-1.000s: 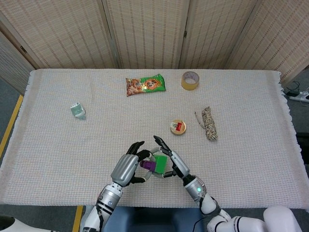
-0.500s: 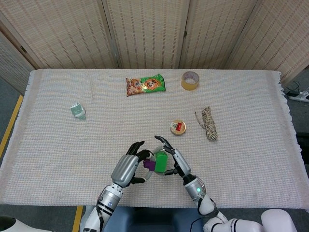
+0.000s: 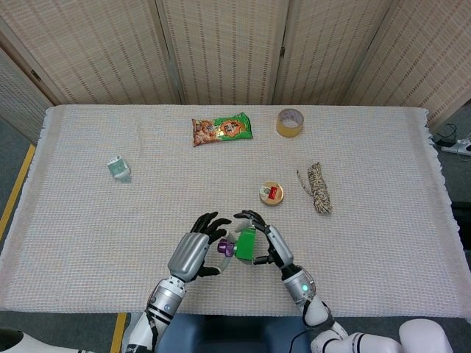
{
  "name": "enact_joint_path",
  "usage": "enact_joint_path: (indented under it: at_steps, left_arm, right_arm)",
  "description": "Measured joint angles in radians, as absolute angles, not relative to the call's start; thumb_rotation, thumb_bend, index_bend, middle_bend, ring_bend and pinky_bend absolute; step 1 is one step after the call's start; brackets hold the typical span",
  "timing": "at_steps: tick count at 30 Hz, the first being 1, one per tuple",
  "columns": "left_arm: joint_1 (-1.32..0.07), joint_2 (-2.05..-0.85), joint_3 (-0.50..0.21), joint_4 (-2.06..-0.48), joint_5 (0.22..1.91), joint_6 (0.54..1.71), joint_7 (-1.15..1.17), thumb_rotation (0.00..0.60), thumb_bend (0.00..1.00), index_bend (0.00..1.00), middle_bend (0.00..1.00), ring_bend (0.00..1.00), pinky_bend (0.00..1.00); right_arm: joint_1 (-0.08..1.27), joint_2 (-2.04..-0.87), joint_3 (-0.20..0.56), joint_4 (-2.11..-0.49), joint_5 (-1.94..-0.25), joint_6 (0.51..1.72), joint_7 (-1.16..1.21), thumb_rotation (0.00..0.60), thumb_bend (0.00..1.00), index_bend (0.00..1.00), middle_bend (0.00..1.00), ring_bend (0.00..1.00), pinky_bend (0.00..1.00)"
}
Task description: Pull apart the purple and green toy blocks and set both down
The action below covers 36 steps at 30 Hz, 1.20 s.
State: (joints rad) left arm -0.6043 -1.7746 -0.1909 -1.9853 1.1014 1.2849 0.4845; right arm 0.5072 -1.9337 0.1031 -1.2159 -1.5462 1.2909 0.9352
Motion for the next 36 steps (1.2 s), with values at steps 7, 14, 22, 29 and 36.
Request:
enact_joint_path:
  at_steps: [7,14,22,29,36]
  left_arm:
    - [-0.605,-1.767,-0.21,-1.944,1.082,1.28,0.472,0.6,0.44,0.77,0.23,0.01,0.0]
    - [-0.609,-1.751,-0.247,-1.897,1.051,1.272,0.451,0.6,0.45,0.77,0.23,0.01,0.0]
    - [-0.609,-1.703,-0.276,-1.87,1.039,1.268,0.428,0.6,0.46,0.77,0.23,0.01,0.0]
    - [-0.592,-1.63,-0.252,-1.849,1.036,1.255,0.42,0.6,0.46,0.77,0.23,0.01,0.0]
    - [-0.573,-1.618,-0.202,-1.768,1.057,1.219,0.356,0.6,0.46,0.77,0.23,0.01,0.0]
  right_arm:
    - [0.495,-1.907,0.099,-1.218,-1.549,1.3,0.988,0.6,0.27,0.95,0.27,0.11,0.02]
    - [0.479,-1.875,0.095,-1.231,-1.556,1.32,1.012,0.6,0.27,0.95,0.27,0.11,0.02]
    - [0.466,-1.832,0.085,-1.246,-1.577,1.345,0.981,0.6,0.27,0.95,0.27,0.11,0.02]
    - [0.453,-1.778,0.061,-1.212,-1.621,1.382,0.837,0.6,0.27,0.95,0.27,0.11,0.02]
    - [0.448,-1.679,0.037,-1.172,-1.655,1.386,0.561,0.6,0.27,0.95,0.27,0.11,0.02]
